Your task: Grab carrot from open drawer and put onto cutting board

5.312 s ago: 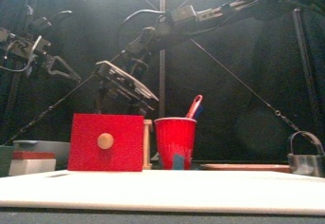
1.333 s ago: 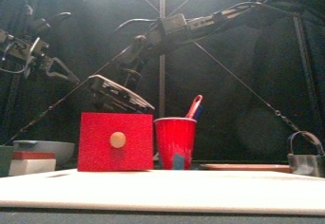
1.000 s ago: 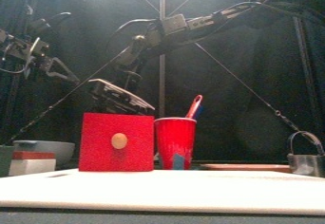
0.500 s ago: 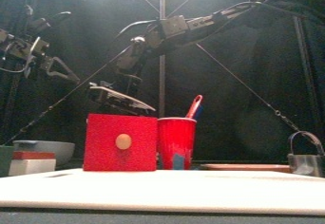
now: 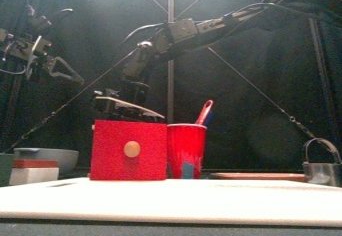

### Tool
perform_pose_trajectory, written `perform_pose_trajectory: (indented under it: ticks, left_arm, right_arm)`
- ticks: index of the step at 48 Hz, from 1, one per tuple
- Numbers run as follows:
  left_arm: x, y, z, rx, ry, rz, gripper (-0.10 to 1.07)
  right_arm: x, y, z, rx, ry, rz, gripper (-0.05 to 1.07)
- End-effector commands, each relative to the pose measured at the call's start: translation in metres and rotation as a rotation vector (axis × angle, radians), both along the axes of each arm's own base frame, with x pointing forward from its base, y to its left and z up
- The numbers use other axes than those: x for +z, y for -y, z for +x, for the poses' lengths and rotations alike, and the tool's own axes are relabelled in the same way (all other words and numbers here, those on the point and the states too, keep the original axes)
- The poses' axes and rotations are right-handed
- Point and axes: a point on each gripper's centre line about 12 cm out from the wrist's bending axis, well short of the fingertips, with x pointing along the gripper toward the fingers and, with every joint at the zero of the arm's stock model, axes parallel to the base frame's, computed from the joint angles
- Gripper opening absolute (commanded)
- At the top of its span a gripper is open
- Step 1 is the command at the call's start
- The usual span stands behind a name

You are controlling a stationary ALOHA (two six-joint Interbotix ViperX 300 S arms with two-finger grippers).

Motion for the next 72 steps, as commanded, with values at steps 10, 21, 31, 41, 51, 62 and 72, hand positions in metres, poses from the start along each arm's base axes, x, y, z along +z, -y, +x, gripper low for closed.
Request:
perform_pose_trajectory:
  ticks: [10, 21, 31, 41, 51, 62, 72]
  left_arm:
    - [0.01, -0.002, 0.002, 0.002, 0.011, 0.009, 0.01]
    - [0.009, -0.002, 0.002, 0.002, 0.006, 0.005, 0.01]
    - [0.011, -0.002, 0.003, 0.001, 0.009, 0.006, 0.01]
    - [0.014, -0.003, 0.003, 0.003, 0.015, 0.01, 0.01]
    - [0.016, -0.003, 0.004, 0.002, 0.017, 0.015, 0.01]
    - [0.017, -0.003, 0.005, -0.001, 0.019, 0.018, 0.01]
    - [0.018, -0.002, 0.005, -0.007, 0.024, 0.022, 0.01]
  right_arm:
    - [0.079, -0.003, 0.003, 0.017, 0.156, -0.028, 0.68]
    - [0.112, -0.004, -0.004, 0.011, 0.205, -0.034, 0.68]
    - [0.14, -0.003, -0.016, -0.001, 0.22, -0.036, 0.68]
    - [0.166, -0.007, -0.042, -0.019, 0.169, -0.015, 0.68]
    - [0.163, -0.03, -0.075, -0.108, 0.022, 0.083, 0.68]
    - [0.131, -0.075, -0.112, -0.254, -0.084, 0.183, 0.68]
    - [0.086, -0.119, -0.129, -0.414, -0.083, 0.331, 0.68]
